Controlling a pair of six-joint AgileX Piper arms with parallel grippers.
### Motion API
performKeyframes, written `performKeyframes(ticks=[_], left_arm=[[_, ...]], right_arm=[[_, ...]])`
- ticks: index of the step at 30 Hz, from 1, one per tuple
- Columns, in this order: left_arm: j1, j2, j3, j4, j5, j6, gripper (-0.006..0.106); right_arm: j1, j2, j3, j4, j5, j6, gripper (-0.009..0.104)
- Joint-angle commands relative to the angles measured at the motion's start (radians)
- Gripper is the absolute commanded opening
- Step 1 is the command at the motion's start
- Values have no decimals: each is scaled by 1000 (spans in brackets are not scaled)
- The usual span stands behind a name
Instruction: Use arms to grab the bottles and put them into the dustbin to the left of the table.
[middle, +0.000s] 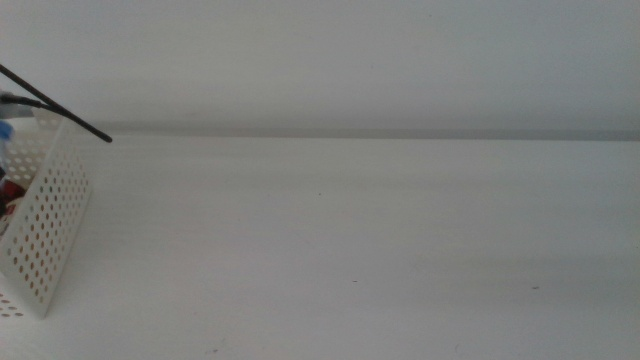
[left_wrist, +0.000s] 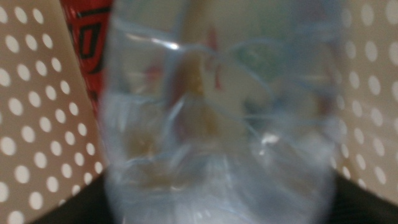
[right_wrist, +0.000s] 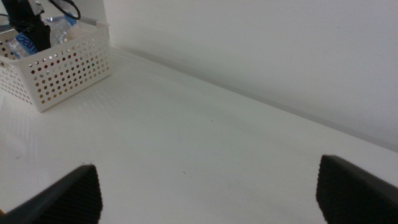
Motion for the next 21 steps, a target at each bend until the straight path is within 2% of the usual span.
performKeyframes(ticks=[1,2,3,6,9,14,17,21], left_arm=[[-1,-11,-14,4,-20,10,83],[-3,-14,-19,9,-21,7,92],[-7,-17,-25,15,-15,-4,94],[-33,-43,-55,40,36,-62,94],[-88,-94,-69,67,85,-200,94],[-242,-208,-38,126,94,-340,94],[-337,-301,12,147,85,-348,94],[-429,-503,131,113,4,-272,94]], right_arm=[[-2,-4,7,-4,4,0,92],[-2,-4,7,-4,4,0,92],[-2,-4,7,-4,4,0,92],[-2,-4,7,-4,4,0,92],[-2,-4,7,-4,4,0,92],[-2,-4,7,-4,4,0,92],[-2,-4,7,-4,4,0,92],[-2,-4,7,-4,4,0,92]])
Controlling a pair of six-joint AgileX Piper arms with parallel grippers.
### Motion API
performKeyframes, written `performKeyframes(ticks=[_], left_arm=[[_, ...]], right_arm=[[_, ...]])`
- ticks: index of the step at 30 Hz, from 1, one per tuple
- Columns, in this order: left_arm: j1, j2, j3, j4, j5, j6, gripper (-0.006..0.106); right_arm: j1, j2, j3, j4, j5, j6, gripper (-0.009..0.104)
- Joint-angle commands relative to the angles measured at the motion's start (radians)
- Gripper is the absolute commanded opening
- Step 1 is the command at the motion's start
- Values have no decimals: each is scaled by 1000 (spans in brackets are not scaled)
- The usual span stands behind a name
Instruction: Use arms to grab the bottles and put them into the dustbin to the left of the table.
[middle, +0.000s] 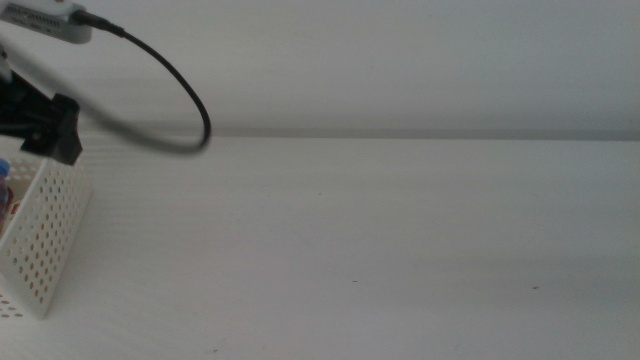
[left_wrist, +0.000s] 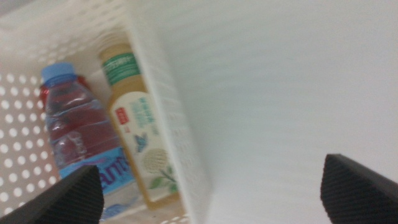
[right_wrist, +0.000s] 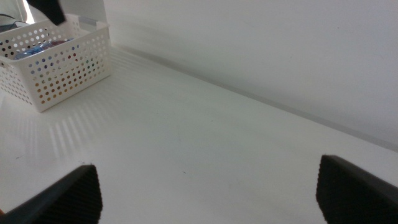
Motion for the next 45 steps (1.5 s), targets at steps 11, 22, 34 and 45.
performKeyframes(ticks=[11,22,34,45], left_arm=[[-42,-730,433,-505,-325,397,94],[-42,-935,634,-524,-533,189,94],[-41,-935,634,-519,-613,217,94],[-57,-965,664,-387,-611,-4,94]], right_arm=[[-2,-4,7,-4,4,0,92],[-2,-4,7,-4,4,0,92],[-2,-4,7,-4,4,0,92],[-2,-4,7,-4,4,0,92]])
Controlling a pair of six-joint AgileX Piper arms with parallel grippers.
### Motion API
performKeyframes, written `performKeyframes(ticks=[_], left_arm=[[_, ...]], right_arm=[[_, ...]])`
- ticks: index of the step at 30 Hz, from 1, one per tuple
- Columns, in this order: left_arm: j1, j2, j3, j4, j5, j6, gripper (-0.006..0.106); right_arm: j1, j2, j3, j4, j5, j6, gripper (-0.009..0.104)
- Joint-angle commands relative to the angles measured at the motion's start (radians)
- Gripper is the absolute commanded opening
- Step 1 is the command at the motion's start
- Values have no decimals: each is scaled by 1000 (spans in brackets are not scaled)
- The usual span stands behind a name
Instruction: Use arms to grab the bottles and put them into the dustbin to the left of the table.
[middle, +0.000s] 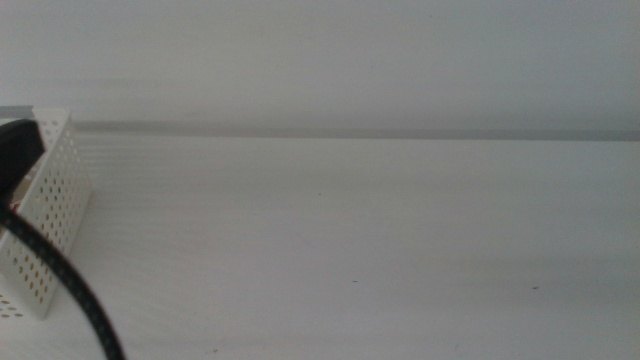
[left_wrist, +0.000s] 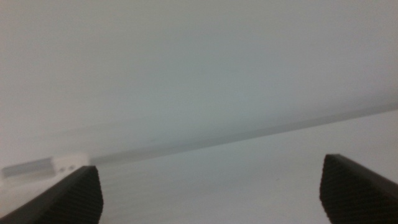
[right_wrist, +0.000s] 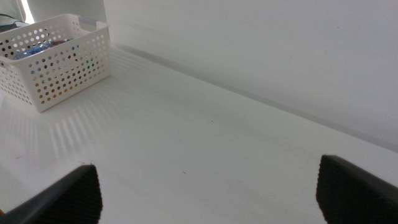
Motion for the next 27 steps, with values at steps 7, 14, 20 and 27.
performKeyframes(ticks=[7,14,20,27], left_arm=[[-100,-102,118,296,-139,-290,94],[-103,-126,161,389,-185,-375,94],[-103,-126,161,388,-227,-379,94],[-103,-126,161,391,-376,-379,94]], right_arm=[[-2,-4,7,-4,4,0,92],[-2,-4,7,-4,4,0,92],[-2,-4,7,-4,4,0,92],[-2,-4,7,-4,4,0,92]])
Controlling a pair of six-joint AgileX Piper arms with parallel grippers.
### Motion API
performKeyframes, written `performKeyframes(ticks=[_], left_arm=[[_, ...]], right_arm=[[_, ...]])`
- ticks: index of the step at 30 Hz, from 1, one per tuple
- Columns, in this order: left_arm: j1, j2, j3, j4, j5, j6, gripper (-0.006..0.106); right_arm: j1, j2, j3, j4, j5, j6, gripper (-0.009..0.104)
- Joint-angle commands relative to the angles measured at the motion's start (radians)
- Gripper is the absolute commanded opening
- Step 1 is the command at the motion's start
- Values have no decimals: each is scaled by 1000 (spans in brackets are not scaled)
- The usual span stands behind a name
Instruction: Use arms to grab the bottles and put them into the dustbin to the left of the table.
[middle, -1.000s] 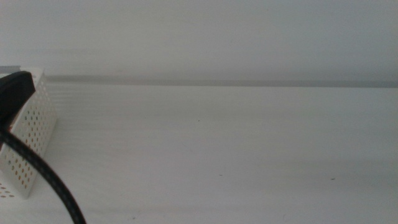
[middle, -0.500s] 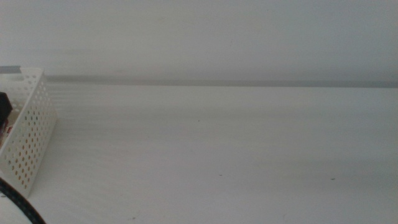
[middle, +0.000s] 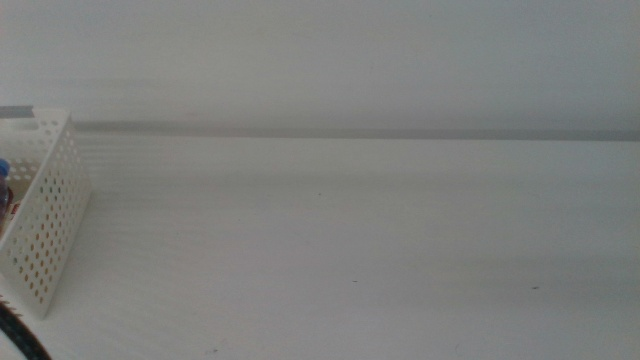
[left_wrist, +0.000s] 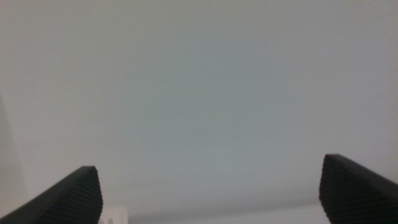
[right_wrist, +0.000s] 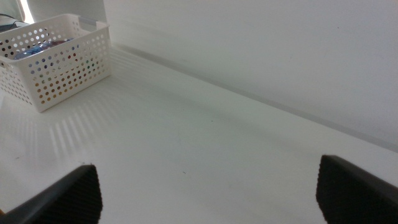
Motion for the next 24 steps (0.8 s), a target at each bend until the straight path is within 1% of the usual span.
performKeyframes(ticks=[1,11,14,17,19,22,24], left_arm=[[-5,-7,2,-1,-64,-11,94],[-5,-7,2,-1,-63,-11,94],[6,-7,2,29,-5,-11,94],[11,-29,2,33,51,-11,94],[11,-55,4,33,81,-11,94],[11,-97,40,42,77,-11,94],[11,-128,88,60,60,-11,94]], right_arm=[[-2,-4,7,-4,4,0,92],[-2,-4,7,-4,4,0,92],[-2,-6,7,-2,4,0,92],[-2,-38,44,-45,0,8,92],[-2,-75,90,-60,-25,8,92],[-2,-127,185,-63,-94,8,92],[-10,-156,262,-89,-161,8,92]])
